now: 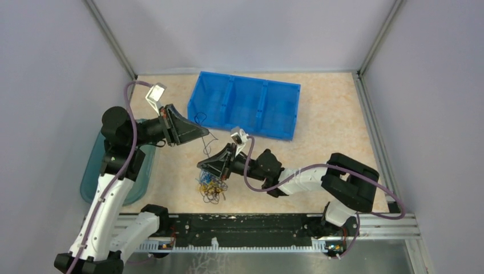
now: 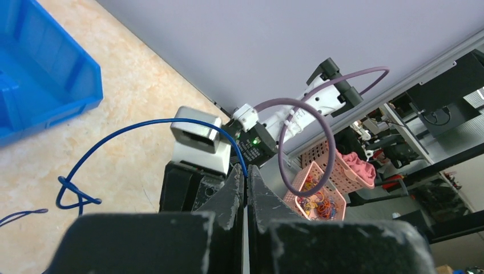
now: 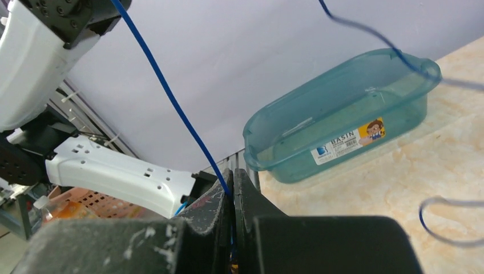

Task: Untangle the cables
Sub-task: Untie the cable.

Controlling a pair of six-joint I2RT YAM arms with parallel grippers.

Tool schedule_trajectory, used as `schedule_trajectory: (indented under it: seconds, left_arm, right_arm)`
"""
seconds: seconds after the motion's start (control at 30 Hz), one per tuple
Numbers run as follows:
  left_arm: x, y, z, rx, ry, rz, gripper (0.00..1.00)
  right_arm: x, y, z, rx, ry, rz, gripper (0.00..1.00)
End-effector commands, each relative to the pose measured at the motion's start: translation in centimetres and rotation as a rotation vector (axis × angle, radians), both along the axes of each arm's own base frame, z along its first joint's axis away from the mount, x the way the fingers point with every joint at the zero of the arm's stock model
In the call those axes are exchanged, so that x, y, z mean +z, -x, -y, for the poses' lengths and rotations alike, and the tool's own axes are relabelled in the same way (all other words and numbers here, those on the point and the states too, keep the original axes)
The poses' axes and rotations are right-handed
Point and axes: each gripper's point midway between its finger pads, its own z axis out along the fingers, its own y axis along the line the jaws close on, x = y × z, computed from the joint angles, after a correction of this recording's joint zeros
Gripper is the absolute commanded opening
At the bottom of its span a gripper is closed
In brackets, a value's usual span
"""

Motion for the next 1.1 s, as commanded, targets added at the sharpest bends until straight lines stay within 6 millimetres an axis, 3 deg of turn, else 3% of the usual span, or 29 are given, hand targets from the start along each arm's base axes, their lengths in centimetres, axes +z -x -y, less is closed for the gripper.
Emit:
schedule_trajectory:
  seconds: [0.0,0.37,0.87,1.07]
  left_arm:
    - [3.8,0.0,-0.3,0.031,0.039,0.152,0.00]
    - [8.6,-0.3,-0.3,0.048,0.068,0.296,0.00]
    - [15.0,0.0,-0.7,0.084,0.103,0.491,0.00]
    - [18.0,0.4,-0.9,0.103,0.121,0.583,0.00]
  right_arm:
    - [-0.2,0.7,0.7,0.002,-0.012,-0.007,0.03]
    - [-5.4,0.3,1.3,-0.032,0.104,-0.051,0.02]
    - [-9.3,0.8,2.2,-0.028,0.181,-0.088,0.02]
    - [-10.7,1.4,2.6,-0.011,0.224,-0.096,0.06]
